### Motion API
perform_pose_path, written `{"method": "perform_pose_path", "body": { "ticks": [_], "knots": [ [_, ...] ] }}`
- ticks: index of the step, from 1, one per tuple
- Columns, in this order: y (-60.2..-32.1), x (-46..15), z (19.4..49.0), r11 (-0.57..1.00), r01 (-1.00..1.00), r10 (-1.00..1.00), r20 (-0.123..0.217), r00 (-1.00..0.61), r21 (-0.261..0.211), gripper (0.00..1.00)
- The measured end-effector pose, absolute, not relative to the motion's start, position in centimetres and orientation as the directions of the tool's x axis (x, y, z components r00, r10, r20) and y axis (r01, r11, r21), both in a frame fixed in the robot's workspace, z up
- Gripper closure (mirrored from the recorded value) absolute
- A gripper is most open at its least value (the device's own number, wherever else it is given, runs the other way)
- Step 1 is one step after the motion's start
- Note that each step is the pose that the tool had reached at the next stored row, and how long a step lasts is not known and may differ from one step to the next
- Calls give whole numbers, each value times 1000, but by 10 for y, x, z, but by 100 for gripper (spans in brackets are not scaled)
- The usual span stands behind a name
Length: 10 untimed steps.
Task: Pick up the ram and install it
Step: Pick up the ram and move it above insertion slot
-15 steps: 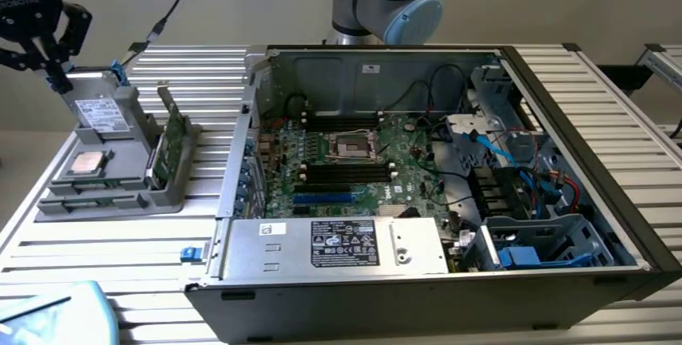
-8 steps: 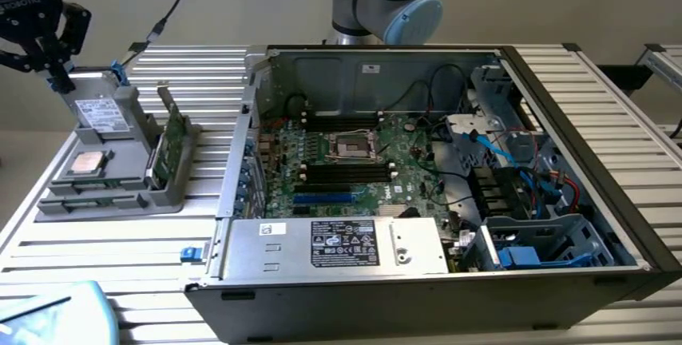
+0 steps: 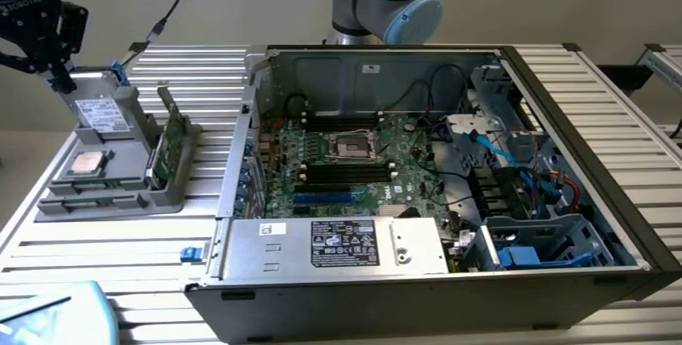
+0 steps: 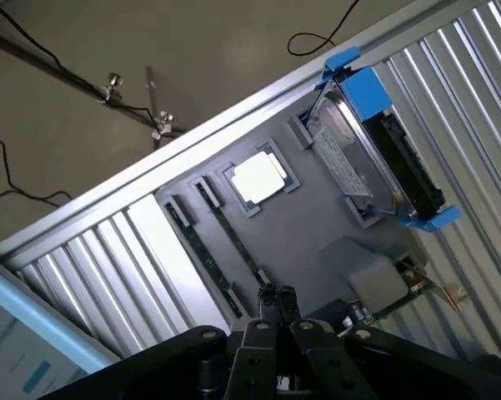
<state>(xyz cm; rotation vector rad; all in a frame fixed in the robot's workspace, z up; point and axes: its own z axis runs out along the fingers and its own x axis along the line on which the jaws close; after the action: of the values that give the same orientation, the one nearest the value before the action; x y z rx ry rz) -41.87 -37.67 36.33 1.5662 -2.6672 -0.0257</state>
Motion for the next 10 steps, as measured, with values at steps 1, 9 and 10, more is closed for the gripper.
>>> {"method": "perform_pose_path", "body": {
  "ticks": [1, 9, 10],
  "knots": [
    [-377, -419, 363, 472, -881, -882, 33, -471, 39, 89],
    [-377, -419, 363, 338, -940, -941, 33, -337, 39, 89],
    [-377, -419, 363, 321, -946, -947, 34, -320, 39, 89]
  ]
}}
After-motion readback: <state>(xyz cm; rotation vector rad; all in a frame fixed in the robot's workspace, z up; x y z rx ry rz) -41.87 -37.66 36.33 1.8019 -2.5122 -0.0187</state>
